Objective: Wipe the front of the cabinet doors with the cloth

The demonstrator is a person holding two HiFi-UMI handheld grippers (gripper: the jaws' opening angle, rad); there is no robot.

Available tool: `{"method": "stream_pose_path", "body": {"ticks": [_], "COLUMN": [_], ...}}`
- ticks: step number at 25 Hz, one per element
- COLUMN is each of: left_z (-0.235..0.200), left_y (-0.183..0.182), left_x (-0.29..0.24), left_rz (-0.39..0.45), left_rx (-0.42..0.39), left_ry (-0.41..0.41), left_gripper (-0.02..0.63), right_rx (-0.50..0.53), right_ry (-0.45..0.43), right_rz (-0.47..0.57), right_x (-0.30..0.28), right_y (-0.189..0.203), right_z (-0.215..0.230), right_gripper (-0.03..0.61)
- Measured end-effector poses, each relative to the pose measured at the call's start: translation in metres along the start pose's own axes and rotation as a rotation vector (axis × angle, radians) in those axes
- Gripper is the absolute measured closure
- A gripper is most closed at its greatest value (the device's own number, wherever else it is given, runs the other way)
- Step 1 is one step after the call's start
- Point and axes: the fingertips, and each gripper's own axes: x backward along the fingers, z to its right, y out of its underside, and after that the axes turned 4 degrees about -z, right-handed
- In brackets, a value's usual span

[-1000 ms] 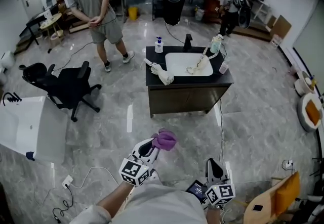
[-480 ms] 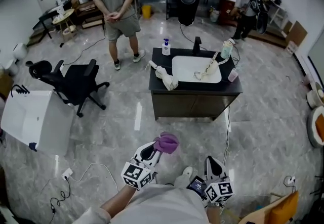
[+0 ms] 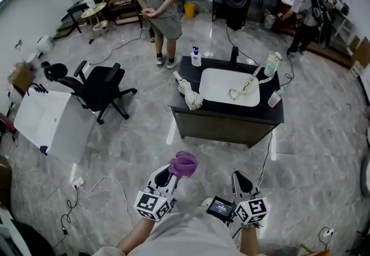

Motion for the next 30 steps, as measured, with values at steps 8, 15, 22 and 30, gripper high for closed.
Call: {"method": "stream_pose_path", "body": {"ticks": [8, 15, 22, 30], "left_z": [-0.028, -0.064, -0.106, -0.142], "left_y": [0.019, 0.036, 0.063, 0.124], "left_x": [-0.025, -0.087, -0.131, -0.209], "left_rz": [-0.058, -0.076, -0.156, -0.224], "left_rx": [0.037, 0.057, 0.038, 0.071], "left_ry": [-0.093, 0.028, 0.147, 0.108], "left_gripper": [0.554, 0.554, 0.554, 0.554], "right_rx": [0.013, 0.038, 0.036, 0.057], "right_ry": [-0.063, 0.0, 0.074, 0.032], "right_rz": [-0.026, -0.07, -0.119, -0.143], "right_x": [-0.053, -0.099, -0.15, -0.218], "right_y": [-0.008, -0.012, 0.009, 0.059], "right_z": [0.029, 0.036, 0.043, 0.104], "right_gripper": [0.551, 0.551, 0.551, 0.551]}}
